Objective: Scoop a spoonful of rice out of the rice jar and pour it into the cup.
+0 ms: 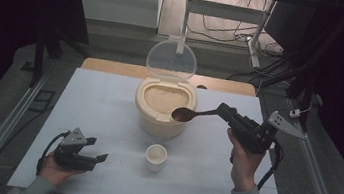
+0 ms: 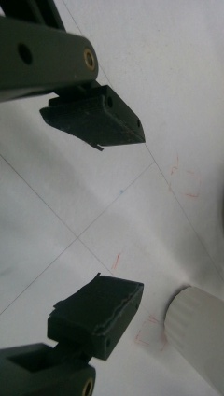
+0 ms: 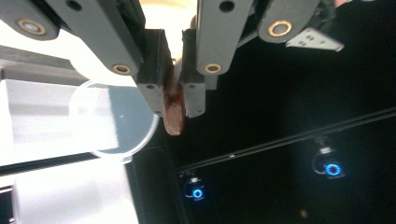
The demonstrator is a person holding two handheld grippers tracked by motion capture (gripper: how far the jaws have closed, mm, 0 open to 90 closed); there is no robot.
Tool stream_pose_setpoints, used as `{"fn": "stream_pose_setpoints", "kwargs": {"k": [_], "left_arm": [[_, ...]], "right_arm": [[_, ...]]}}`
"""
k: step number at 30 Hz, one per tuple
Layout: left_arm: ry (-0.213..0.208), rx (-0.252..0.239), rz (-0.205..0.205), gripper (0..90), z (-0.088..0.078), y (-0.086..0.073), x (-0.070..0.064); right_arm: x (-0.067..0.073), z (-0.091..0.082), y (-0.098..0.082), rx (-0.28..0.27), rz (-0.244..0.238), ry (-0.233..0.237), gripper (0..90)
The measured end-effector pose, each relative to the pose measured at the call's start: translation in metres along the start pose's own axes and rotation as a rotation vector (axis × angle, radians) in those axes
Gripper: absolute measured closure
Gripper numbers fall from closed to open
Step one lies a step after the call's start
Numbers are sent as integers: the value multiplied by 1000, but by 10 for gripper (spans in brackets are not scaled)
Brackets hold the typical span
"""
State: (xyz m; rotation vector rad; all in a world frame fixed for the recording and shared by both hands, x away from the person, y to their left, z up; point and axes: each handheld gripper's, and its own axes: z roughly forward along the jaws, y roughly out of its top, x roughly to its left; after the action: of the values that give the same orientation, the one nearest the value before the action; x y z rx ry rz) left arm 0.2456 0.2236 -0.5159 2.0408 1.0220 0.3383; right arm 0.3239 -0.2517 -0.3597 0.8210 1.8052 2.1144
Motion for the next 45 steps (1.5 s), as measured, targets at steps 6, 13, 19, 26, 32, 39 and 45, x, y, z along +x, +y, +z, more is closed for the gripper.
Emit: {"fn": "stream_pose_setpoints", "kwargs": {"k": [6,13,19,26,32,39,45], "left_arm": [[-4,6,2,247,2,0,-1],[-7,7,-1,245,2,0,0],[-8,13,1,240,3,0,0],[-8,16,1,236,4,0,0],[-11,25,4,233,5,-1,0],[-11,24,6,233,5,-1,0],[-9,26,6,233,6,-1,-1]], "right_arm": [[-9,10,6,6,-10,-44,825],[-15,27,13,29,-40,-100,825],[-15,47,18,84,-102,-154,824],[-20,70,12,135,-169,-216,824],[-20,83,6,165,-235,-254,825],[-18,91,0,203,-291,-276,825],[-19,94,-3,229,-297,-289,825]]}}
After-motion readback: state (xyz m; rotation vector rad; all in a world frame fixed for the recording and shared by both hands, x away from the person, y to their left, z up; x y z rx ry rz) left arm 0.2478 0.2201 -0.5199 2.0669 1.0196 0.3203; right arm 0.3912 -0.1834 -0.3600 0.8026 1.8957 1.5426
